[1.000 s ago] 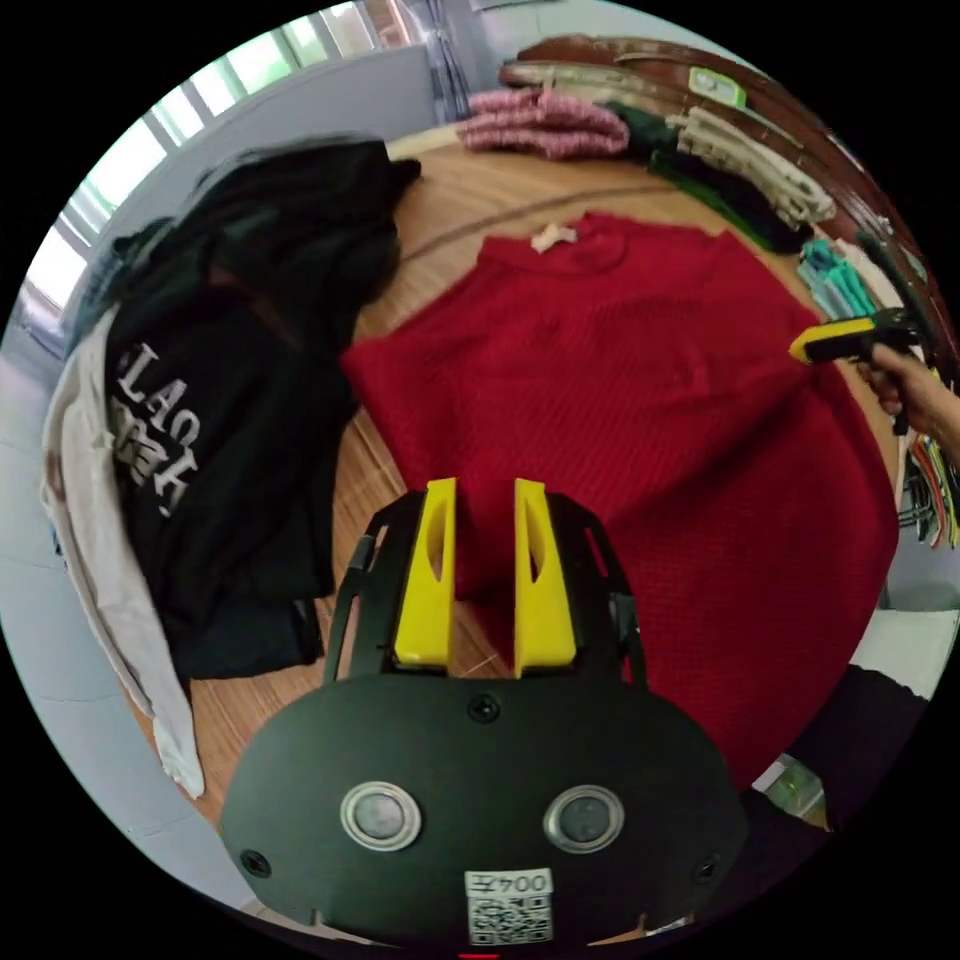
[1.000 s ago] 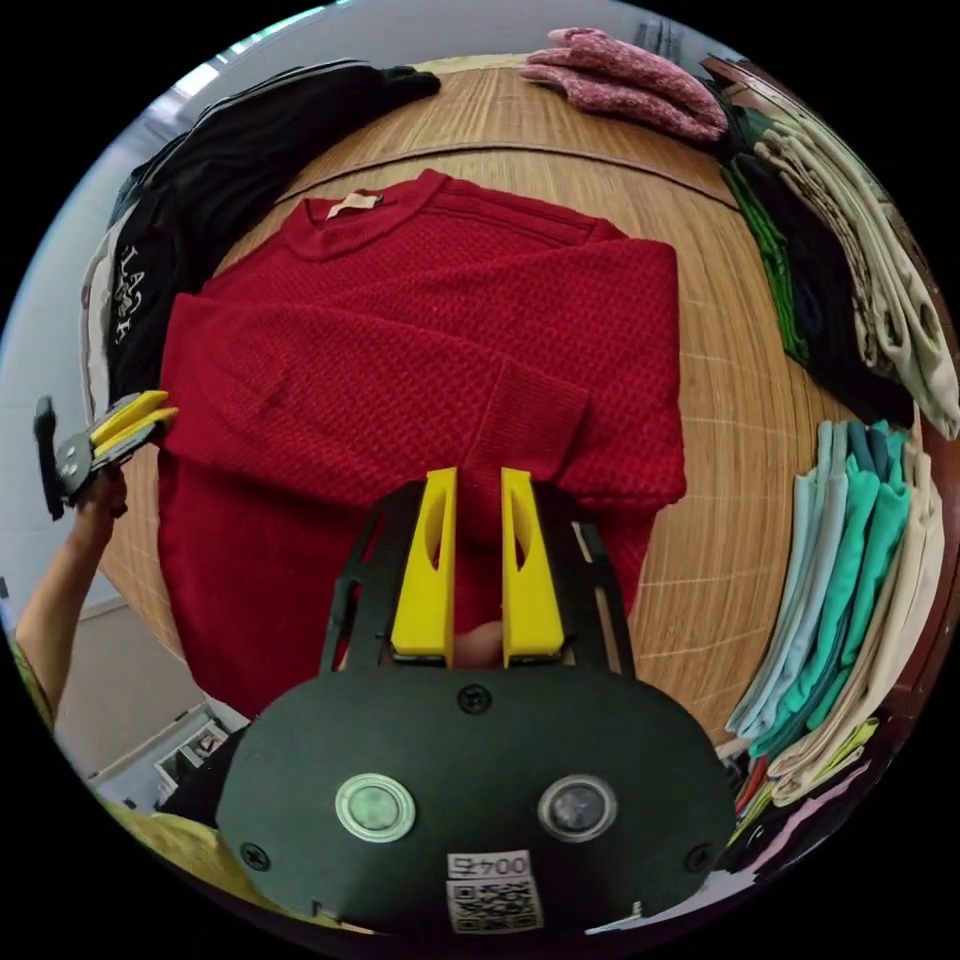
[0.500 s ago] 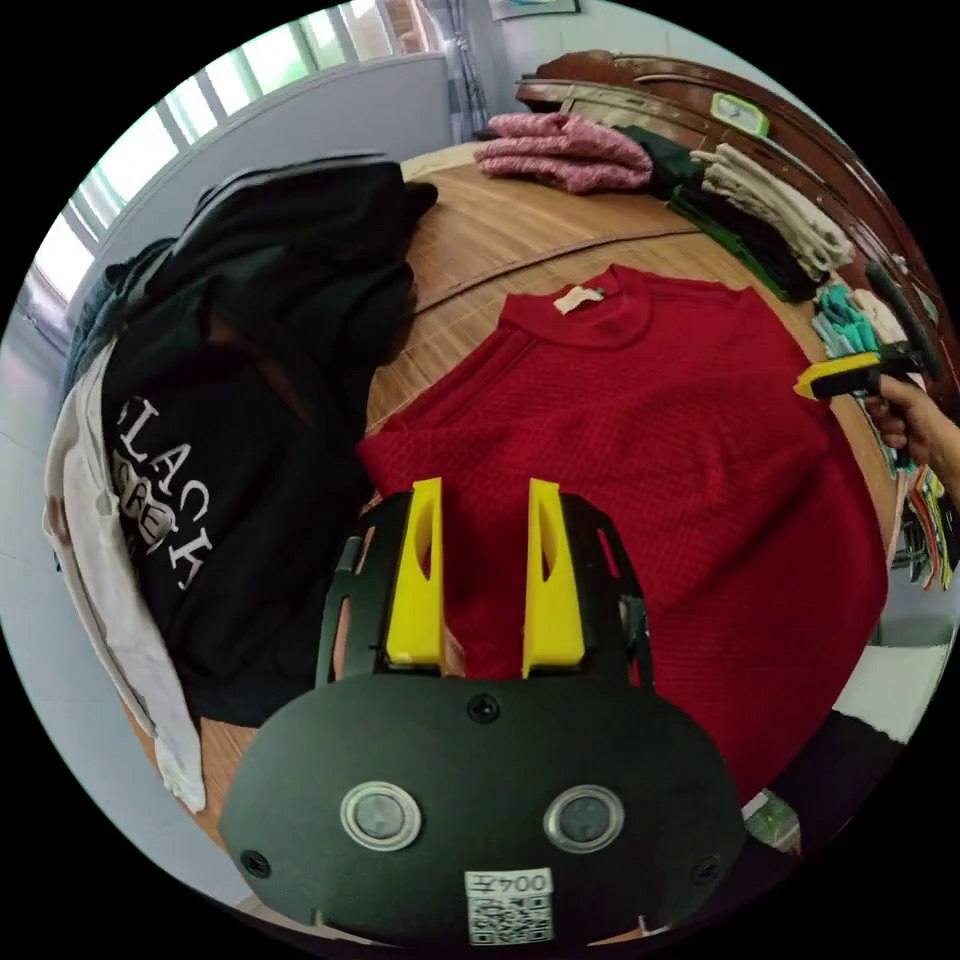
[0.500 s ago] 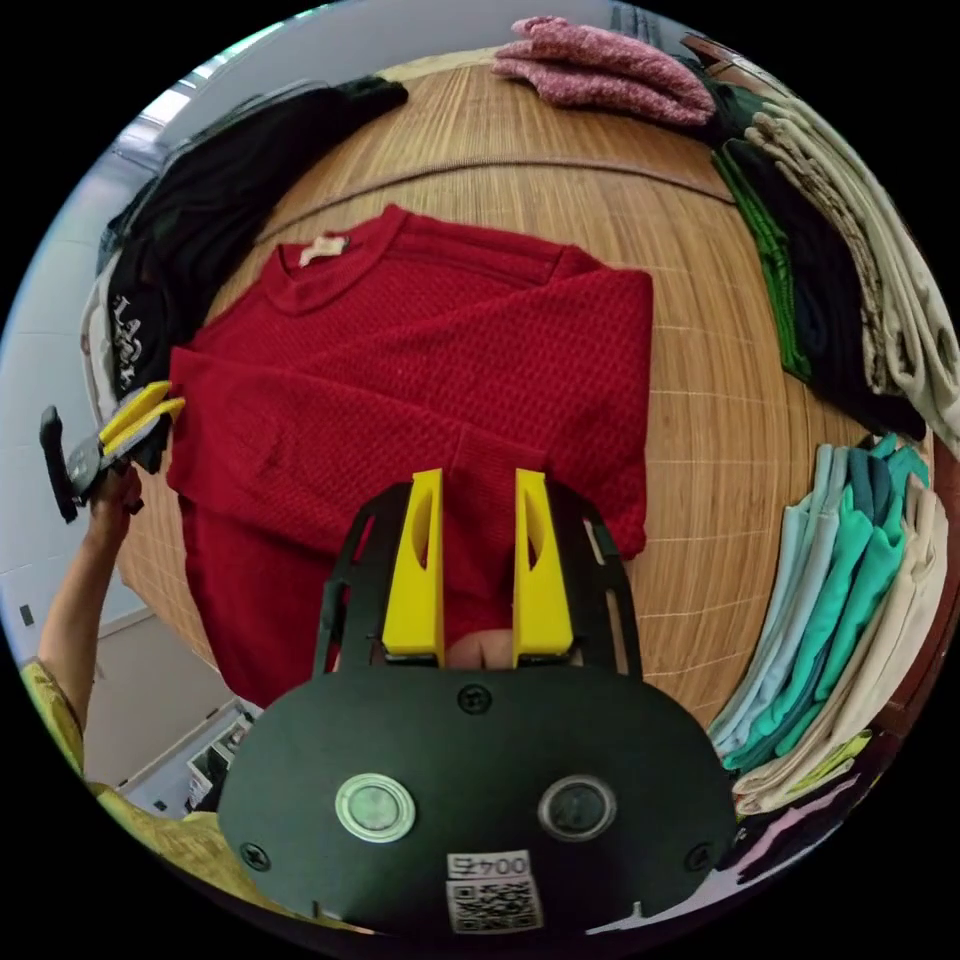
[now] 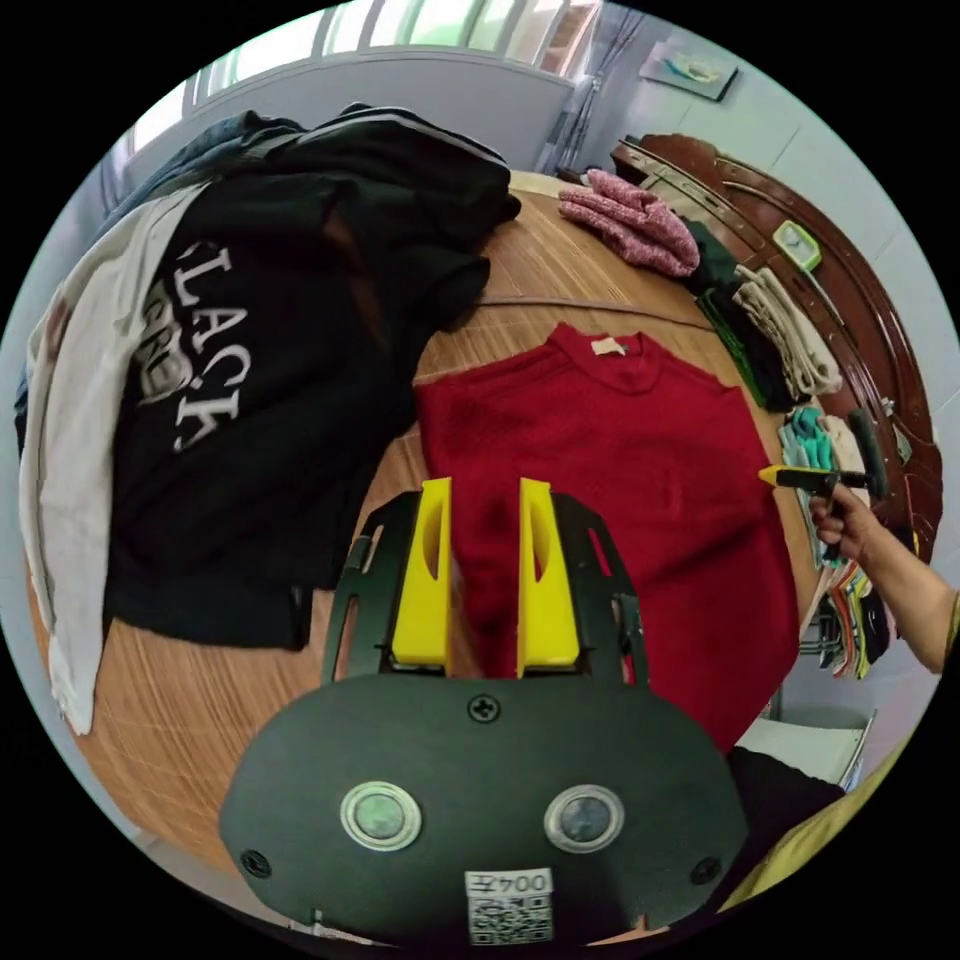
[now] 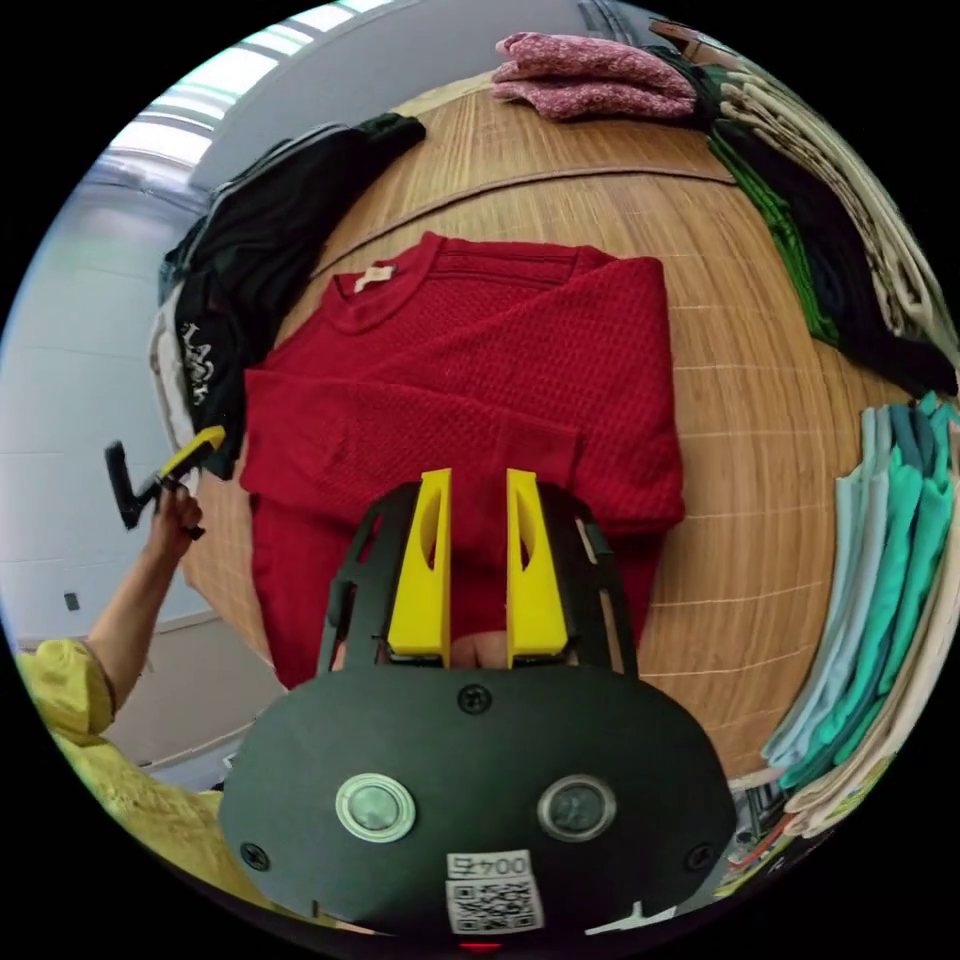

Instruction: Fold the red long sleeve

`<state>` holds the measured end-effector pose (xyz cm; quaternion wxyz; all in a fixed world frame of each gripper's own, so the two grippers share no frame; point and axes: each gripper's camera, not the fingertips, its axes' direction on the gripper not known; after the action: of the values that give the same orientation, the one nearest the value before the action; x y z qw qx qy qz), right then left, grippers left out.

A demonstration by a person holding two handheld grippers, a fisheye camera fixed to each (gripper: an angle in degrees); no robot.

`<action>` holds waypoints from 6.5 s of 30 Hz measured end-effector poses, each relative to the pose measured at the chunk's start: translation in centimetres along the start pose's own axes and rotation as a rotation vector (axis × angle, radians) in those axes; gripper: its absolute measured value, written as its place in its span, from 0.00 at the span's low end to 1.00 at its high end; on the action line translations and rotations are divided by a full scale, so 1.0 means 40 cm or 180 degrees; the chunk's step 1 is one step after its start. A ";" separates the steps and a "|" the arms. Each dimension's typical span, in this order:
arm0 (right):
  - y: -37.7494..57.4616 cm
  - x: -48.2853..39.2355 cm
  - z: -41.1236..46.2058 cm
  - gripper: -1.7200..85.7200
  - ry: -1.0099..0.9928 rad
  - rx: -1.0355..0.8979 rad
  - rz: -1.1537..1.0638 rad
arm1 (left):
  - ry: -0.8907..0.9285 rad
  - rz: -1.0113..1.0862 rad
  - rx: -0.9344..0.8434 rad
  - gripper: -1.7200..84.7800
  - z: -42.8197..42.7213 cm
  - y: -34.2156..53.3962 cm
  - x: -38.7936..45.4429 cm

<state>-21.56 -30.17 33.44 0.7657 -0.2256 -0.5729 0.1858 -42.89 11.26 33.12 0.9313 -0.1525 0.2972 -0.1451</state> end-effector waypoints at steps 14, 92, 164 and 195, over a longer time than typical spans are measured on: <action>-0.287 -0.553 0.272 0.12 -0.0475 -0.0125 -0.1495 | -0.0359 -0.0012 -0.0113 0.14 0.136 0.227 0.077; 0.952 0.183 -0.115 0.16 0.0138 -0.1749 0.0531 | 0.1247 0.0175 -0.2450 0.15 0.416 0.640 0.505; 1.412 0.050 -1.163 0.01 -0.2983 0.1159 0.1069 | 0.3514 -0.1879 -0.0086 0.05 0.161 0.982 -0.152; 0.438 0.250 -0.497 0.07 -0.2455 0.0928 0.2178 | 0.2497 -0.2888 0.0170 0.06 0.662 0.434 -0.235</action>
<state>-0.17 -12.84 26.77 0.4187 -0.2062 -0.6747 0.5719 -31.28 35.71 52.06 0.6007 -0.1758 0.5203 -0.5810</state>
